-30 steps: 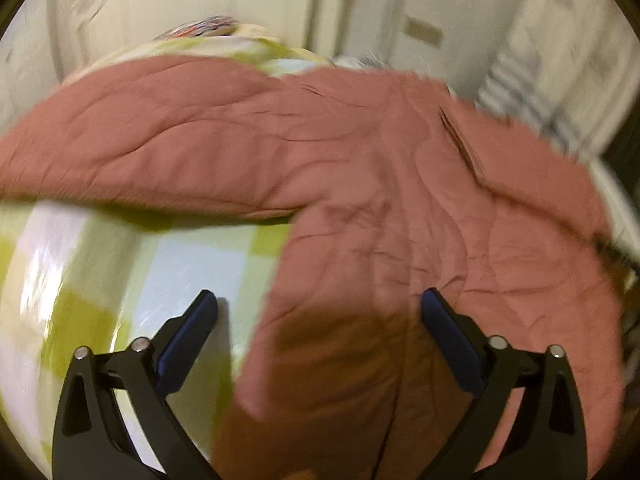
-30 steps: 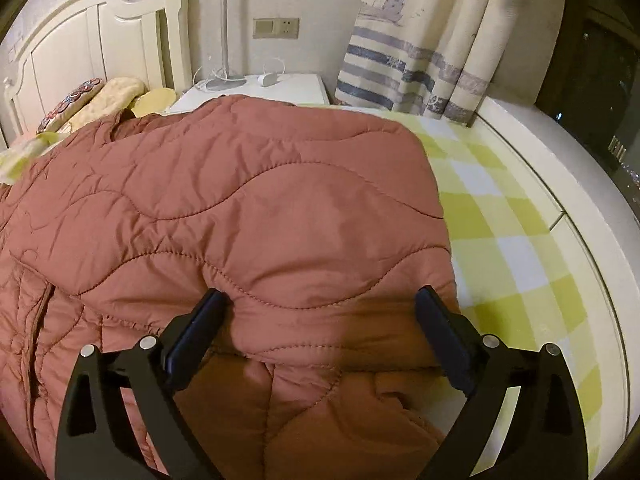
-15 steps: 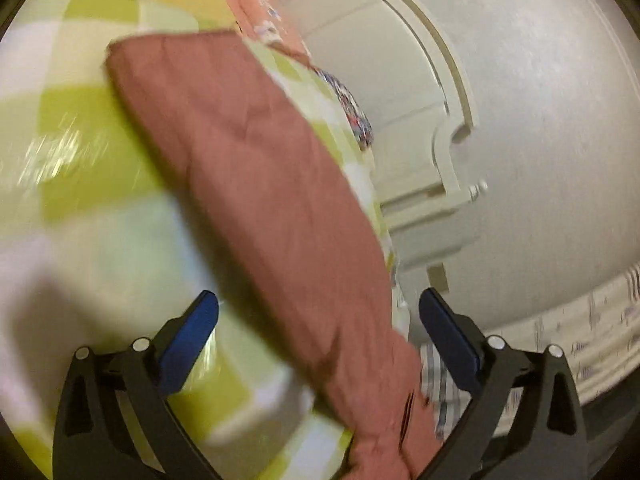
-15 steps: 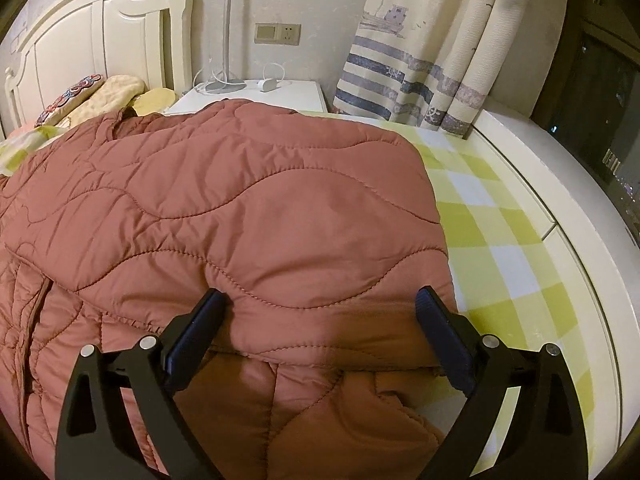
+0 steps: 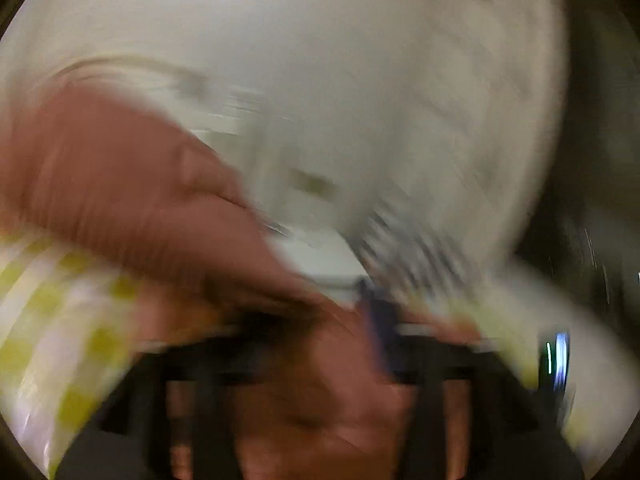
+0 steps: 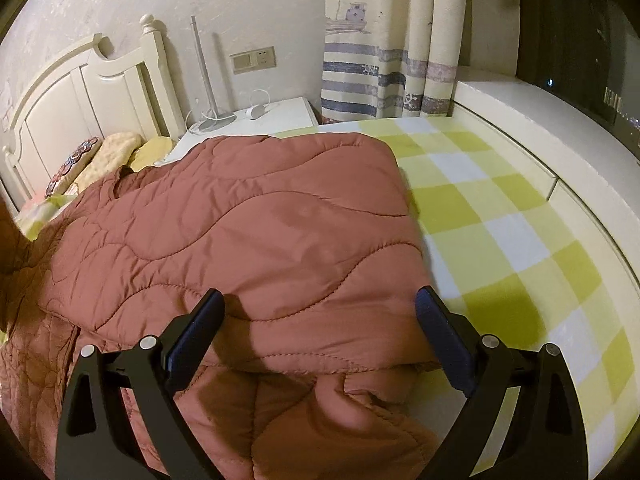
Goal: Fold large clothes
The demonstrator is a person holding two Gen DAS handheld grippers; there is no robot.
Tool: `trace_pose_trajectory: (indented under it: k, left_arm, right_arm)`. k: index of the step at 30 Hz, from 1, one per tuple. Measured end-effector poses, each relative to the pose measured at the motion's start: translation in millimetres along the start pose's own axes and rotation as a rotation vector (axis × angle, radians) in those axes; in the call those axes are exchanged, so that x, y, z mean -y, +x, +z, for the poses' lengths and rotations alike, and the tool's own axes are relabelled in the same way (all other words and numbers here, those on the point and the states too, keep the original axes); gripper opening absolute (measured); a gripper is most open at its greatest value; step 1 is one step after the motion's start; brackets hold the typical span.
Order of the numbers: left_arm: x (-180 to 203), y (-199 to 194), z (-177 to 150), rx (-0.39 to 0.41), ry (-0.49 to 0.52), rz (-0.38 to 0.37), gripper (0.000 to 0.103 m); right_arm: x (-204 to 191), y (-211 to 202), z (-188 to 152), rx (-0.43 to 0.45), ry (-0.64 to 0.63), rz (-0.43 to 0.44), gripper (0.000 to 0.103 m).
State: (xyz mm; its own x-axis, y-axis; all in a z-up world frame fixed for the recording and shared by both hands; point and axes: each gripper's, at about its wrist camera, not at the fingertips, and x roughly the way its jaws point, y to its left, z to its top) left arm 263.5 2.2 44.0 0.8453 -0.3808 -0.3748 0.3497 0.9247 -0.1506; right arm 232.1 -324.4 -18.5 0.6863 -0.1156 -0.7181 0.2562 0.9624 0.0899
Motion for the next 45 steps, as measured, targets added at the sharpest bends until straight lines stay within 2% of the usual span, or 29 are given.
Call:
trace_pose_trajectory:
  k: [1,4,6,8,10,12,14,17,20,22,26,31,34,37,39,42,45]
  left_arm:
    - [40,16,-17,-0.039,0.12,-0.053,0.083]
    - [99,36,-62,-0.127,0.334,-0.126,0.084]
    - [117,44,-95,-0.187,0.399,-0.135,0.084]
    - [114,47,-111,-0.229,0.402,-0.122,0.083]
    - [93,43,-118,-0.263,0.37,-0.094,0.084]
    - [63,30,-122,-0.257,0.317,-0.046,0.085]
    - [16,11,-110,-0.227,0.225,0.001,0.088]
    - [-31,-18,-93,-0.172,0.069,0.082,0.091]
    - [-79,-35,-103,-0.159,-0.073,0.158,0.093]
    - [-109,-35,-114,-0.213,-0.198,0.169,0.093]
    - [-143,-36,-111,-0.208,-0.344,0.144,0.093]
    - [-145,-29,-112,-0.241,-0.348,0.157,0.096]
    - [-141,-28,-116,-0.25,-0.33,0.177,0.1]
    - [-135,-22,-118,-0.29,-0.301,0.23,0.1]
    - [-127,-16,-118,-0.321,-0.253,0.283,0.1]
    - [-113,-12,-117,-0.339,-0.164,0.352,0.1]
    - [-107,-11,-117,-0.348,-0.119,0.398,0.1]
  right_arm:
    - [0,0,0,-0.002,0.001,-0.004,0.092]
    - [2,0,0,-0.002,0.011,-0.003,0.092]
    - [4,0,0,-0.002,0.022,0.006,0.092]
    - [7,1,0,-0.008,0.032,0.017,0.092]
    - [7,1,0,-0.009,0.034,0.021,0.092]
    - [8,1,0,-0.008,0.034,0.022,0.092]
    - [7,1,-1,-0.008,0.034,0.021,0.092]
    - [8,1,-1,-0.008,0.032,0.019,0.092]
    - [8,1,1,-0.007,0.03,0.017,0.092]
    - [8,1,0,-0.006,0.029,0.016,0.092]
    - [6,-1,1,0.001,0.02,0.002,0.092]
    - [5,0,2,-0.005,0.01,-0.024,0.091]
    - [-9,-24,-2,0.072,-0.02,-0.102,0.091]
    - [-42,-55,-6,0.167,-0.104,-0.053,0.091]
    - [-70,-68,-8,0.199,-0.191,-0.004,0.092]
    - [-115,-65,-12,0.17,-0.343,0.05,0.092]
    - [-140,-27,-20,0.051,-0.42,0.004,0.093]
